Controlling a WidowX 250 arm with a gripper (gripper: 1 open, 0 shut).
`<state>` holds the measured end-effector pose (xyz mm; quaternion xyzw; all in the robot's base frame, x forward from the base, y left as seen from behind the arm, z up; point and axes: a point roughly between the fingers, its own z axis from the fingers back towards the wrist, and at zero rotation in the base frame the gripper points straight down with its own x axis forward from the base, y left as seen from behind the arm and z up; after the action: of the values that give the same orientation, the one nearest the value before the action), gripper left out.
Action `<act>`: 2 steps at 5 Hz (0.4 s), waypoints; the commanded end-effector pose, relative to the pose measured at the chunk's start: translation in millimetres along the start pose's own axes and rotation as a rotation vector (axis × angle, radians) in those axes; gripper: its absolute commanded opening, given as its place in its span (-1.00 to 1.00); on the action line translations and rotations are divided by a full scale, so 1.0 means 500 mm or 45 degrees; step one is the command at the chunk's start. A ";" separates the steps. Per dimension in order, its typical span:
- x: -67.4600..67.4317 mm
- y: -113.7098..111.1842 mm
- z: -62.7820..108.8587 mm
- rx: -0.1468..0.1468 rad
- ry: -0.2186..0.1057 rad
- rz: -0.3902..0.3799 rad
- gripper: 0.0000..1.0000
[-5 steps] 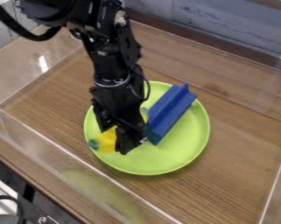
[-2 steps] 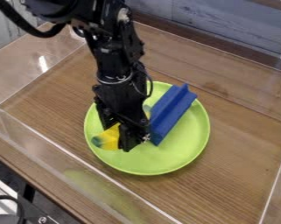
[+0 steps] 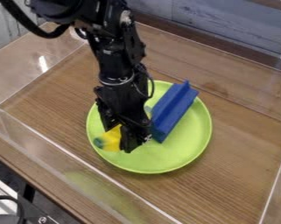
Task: Put the banana in the green plate
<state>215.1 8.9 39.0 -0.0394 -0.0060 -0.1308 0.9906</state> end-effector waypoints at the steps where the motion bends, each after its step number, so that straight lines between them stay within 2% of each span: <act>1: 0.022 0.000 0.016 0.012 -0.052 -0.014 -1.00; 2: 0.024 -0.003 0.026 0.009 -0.059 -0.011 1.00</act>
<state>217.4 5.6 41.7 -0.0440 -0.0062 -0.1309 0.9904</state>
